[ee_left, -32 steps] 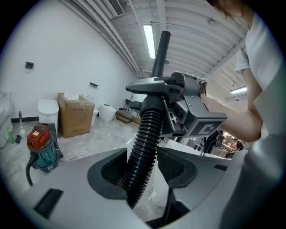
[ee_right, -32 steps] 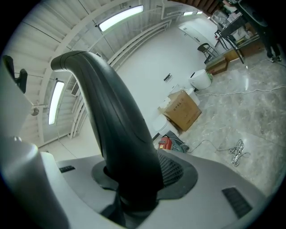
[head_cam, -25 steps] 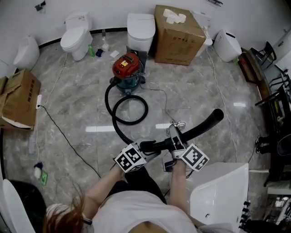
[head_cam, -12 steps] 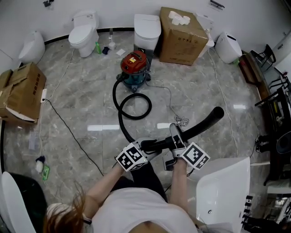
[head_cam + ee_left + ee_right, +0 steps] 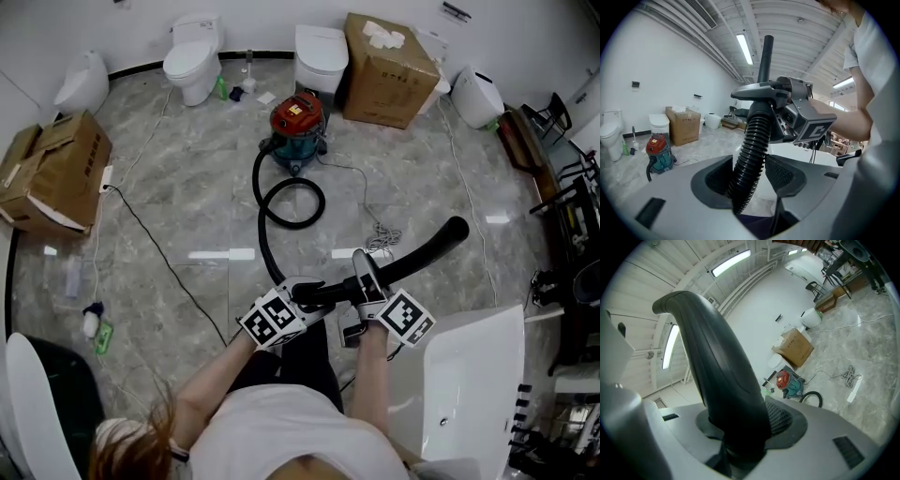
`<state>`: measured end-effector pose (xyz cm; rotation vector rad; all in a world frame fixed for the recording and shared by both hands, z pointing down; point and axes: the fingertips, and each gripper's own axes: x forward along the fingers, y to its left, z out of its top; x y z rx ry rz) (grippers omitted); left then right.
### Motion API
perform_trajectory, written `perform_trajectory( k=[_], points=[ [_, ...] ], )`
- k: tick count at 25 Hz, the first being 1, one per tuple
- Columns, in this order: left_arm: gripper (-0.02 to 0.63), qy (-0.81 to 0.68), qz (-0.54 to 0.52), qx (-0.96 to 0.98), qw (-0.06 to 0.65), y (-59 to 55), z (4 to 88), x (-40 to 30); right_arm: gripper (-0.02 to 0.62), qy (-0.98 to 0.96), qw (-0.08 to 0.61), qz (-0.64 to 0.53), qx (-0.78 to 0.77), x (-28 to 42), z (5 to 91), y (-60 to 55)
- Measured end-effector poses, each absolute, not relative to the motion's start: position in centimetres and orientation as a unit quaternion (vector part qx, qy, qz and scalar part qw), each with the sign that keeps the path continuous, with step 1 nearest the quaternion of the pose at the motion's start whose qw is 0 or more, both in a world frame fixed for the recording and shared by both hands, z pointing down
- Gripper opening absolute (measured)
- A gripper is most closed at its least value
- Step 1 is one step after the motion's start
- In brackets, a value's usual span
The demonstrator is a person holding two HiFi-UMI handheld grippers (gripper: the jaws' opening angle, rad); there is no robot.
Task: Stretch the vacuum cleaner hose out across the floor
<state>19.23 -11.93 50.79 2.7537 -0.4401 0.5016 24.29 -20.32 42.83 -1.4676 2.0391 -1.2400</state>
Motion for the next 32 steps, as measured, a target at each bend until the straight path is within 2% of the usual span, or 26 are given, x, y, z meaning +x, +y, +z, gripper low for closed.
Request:
perform_trajectory(
  k=[17,32],
  points=[
    [0.201,-0.146,0.172,0.962,0.156,-2.5,51.1,14.0,0.189,0.721,0.156,-0.432,-0.519,18.7,43.0,-10.9],
    [0.201,-0.134,0.175,0.962,0.159,1.1,51.8,13.9,0.189,0.716,0.161,-0.437,-0.521,18.7,43.6,-7.3]
  ],
)
